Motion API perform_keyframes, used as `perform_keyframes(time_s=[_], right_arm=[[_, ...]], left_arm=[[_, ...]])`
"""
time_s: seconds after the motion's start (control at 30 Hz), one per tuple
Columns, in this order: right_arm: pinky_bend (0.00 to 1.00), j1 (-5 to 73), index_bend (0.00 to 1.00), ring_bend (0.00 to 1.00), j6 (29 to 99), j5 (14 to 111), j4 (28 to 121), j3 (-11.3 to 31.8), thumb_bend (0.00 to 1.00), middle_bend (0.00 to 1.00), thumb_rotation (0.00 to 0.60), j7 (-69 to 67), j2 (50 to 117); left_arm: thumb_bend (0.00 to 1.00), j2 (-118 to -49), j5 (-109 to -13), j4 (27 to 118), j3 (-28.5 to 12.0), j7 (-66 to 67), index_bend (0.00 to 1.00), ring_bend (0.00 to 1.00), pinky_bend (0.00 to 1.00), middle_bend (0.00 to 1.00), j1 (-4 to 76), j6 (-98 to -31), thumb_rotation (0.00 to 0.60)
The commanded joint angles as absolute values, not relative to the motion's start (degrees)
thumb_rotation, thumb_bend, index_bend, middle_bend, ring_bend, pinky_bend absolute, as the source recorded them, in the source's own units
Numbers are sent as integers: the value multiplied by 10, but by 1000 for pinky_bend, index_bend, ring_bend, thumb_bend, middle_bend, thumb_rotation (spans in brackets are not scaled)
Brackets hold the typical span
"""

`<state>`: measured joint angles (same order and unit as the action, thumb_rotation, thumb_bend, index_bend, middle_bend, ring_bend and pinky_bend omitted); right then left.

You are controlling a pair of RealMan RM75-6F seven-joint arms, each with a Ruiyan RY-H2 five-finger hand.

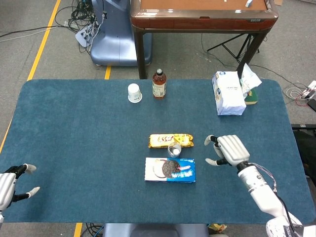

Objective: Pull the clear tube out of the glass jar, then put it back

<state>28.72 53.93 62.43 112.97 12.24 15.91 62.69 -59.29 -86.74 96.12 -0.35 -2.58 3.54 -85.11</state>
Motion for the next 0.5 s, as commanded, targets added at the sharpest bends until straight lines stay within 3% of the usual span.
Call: perform_keyframes(time_s=[0.03, 0.17, 0.23, 0.5], right_arm=[[894, 338, 443, 877, 488, 551, 1150, 142, 580, 990, 600, 167, 628], [968, 383, 446, 971, 444, 484, 1148, 156, 809, 1000, 600, 145, 632], [984, 401, 446, 990, 435, 465, 1147, 155, 869, 1000, 600, 145, 635], [1000, 457, 445, 1000, 401, 405, 1146, 146, 979, 1000, 600, 131, 641]], left_arm=[[138, -591, -866, 961, -4, -30, 385, 391, 595, 455, 35, -852, 600], [138, -588, -864, 960, -5, -37, 385, 391, 595, 455, 34, -852, 600], [138, -588, -865, 959, -6, -39, 385, 391, 595, 455, 33, -854, 600], [138, -585, -865, 958, -7, -47, 385, 391, 595, 455, 31, -856, 600]])
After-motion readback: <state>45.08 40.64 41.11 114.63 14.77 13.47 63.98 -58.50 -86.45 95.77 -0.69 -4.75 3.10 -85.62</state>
